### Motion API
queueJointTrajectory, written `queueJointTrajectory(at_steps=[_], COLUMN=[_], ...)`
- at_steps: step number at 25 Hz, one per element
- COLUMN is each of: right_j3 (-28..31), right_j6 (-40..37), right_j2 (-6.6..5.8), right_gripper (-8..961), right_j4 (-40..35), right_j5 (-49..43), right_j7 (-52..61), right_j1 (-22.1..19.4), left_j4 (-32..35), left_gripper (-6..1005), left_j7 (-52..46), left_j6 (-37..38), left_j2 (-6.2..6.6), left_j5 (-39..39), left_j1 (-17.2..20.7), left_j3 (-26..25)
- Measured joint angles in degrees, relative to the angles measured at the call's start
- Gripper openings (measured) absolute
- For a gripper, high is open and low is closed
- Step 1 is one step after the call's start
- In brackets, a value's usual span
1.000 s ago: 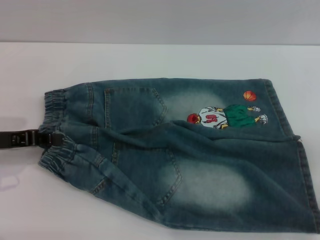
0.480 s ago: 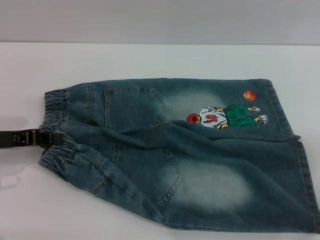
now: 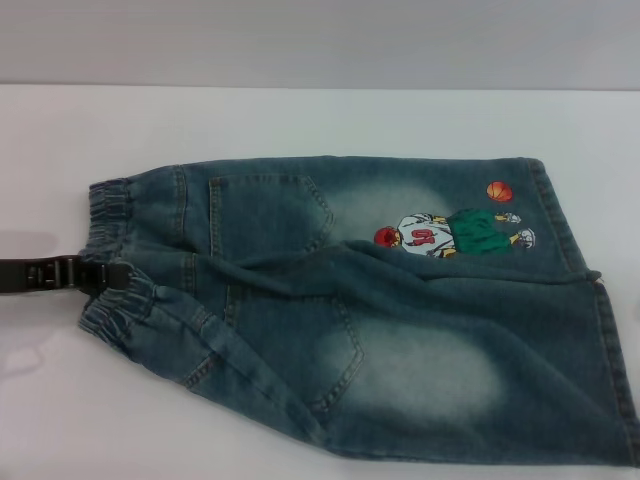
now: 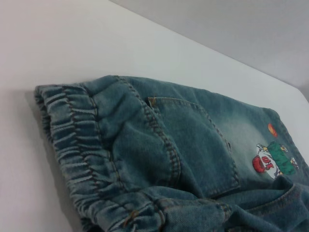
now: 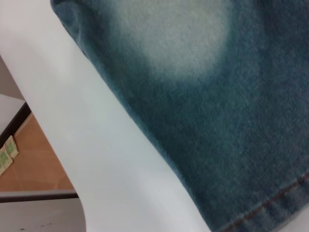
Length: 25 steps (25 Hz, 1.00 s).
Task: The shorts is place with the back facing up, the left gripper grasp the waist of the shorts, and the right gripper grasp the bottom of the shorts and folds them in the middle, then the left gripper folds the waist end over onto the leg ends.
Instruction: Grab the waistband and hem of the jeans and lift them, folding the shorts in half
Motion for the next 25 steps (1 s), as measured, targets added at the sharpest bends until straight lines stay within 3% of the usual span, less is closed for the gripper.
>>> queueJointTrajectory(at_steps=[25], right_j3=[-0.5], right_j6=[1.5], right_j2=[2.10], right_gripper=[293], right_j4=[-0.9], right_j5=[0.0], right_j7=[-0.2], right_j1=[2.5], left_j4=[-1.4], left_gripper=[41], left_j7=[0.6], left_j6=[-1.2], left_j2=[0.02], left_j5=[0.1], left_j1=[-0.4], left_j3=[0.1])
